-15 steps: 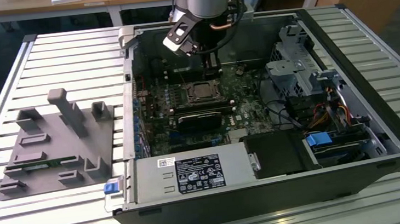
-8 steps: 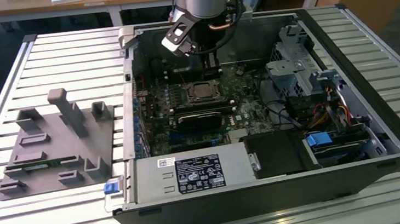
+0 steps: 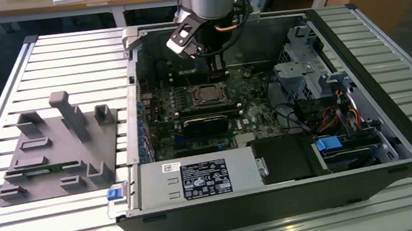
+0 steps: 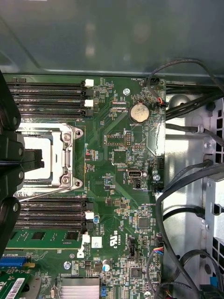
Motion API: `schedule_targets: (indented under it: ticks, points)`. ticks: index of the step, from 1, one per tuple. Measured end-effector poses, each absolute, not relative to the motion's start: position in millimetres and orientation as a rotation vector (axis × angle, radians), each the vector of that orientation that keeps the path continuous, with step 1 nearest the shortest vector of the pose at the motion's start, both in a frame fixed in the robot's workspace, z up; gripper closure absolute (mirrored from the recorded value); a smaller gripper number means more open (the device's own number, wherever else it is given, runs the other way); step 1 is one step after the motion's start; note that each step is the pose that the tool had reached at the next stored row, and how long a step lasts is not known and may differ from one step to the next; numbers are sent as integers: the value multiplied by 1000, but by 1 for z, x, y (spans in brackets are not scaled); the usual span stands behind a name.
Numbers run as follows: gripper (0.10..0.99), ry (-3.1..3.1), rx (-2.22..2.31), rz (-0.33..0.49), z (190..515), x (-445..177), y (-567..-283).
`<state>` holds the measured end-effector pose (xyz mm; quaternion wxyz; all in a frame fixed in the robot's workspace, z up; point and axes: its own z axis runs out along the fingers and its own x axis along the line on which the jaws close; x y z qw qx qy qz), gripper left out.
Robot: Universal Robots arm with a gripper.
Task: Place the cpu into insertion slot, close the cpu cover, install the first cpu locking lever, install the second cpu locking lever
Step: 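Close the cpu cover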
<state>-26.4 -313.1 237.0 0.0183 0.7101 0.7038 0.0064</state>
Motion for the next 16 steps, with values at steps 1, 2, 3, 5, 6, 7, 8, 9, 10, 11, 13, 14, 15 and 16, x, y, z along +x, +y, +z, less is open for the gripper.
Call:
schedule_targets:
  ticks: [1, 2, 3, 5, 6, 7, 8, 9, 10, 11, 13, 14, 15, 16]
  points:
    - [980, 2186, 2205, 20, 237, -26, -313]
    - [980, 2186, 2205, 20, 237, -26, -313]
    - [980, 2186, 2205, 20, 236, -26, -313]
    - [980, 2186, 2205, 20, 235, -26, -313]
    - [980, 2186, 2205, 20, 234, -26, -313]
    - [980, 2186, 2205, 20, 234, -26, -313]
    - [980, 2186, 2205, 20, 234, -26, -313]
    - [980, 2186, 2205, 19, 234, -26, -313]
    - [980, 2186, 2205, 19, 234, -26, -313]
    - [980, 2185, 2206, 20, 233, -27, -313]
    - [980, 2186, 2205, 20, 233, -29, -313]
    - [980, 2186, 2205, 20, 232, -29, -313]
    - [980, 2186, 2205, 20, 232, -30, -313]
    - [980, 2186, 2205, 20, 231, -30, -313]
